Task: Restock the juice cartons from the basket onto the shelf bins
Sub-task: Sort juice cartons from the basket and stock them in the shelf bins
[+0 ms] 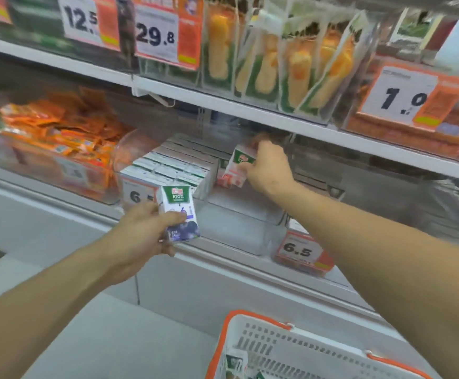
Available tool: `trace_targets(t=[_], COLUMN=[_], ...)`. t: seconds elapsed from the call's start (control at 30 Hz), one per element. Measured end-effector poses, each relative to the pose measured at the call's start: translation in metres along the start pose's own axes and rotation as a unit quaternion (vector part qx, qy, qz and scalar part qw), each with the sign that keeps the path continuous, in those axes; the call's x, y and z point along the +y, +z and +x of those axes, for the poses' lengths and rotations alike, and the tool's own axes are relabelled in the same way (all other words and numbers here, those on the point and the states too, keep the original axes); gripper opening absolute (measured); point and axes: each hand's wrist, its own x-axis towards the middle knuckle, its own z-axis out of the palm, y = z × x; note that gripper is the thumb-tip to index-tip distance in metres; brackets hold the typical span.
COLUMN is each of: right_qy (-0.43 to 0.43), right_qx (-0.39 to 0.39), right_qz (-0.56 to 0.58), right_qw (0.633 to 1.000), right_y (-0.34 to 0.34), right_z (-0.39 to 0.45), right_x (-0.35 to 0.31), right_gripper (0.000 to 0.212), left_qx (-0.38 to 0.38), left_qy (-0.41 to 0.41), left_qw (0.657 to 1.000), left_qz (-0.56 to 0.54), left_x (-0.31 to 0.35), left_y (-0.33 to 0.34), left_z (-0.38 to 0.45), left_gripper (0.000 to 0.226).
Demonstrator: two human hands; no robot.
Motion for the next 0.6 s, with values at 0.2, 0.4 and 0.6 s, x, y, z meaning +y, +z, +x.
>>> trace_targets(t=[0.2,0.4,0.6], right_qy=[0.059,0.067,0.004], right_qx=[-0.054,-0.068,-0.072], right_qz=[-0.06,-0.077,0.042], right_qw=[0.995,0.992,0.997], right_y=[0.07,0.091,0.005], right_z=[0.062,0.063,0.003], right_x=[0.011,0.016,-0.01], right_gripper=[0.047,0.059,0.029], left_qx=[-0.03,-0.036,-0.076], left_qy=[0.015,-0.011,0.014], left_qw=[0.999,0.999,0.997], left_qz=[-0.018,-0.035,-0.003], left_x=[-0.006,-0.004,0.007], left_y=[-0.001,0.012,0.041], left_z=[0.013,0.013,0.001], left_gripper=[0.017,0.022,0.023])
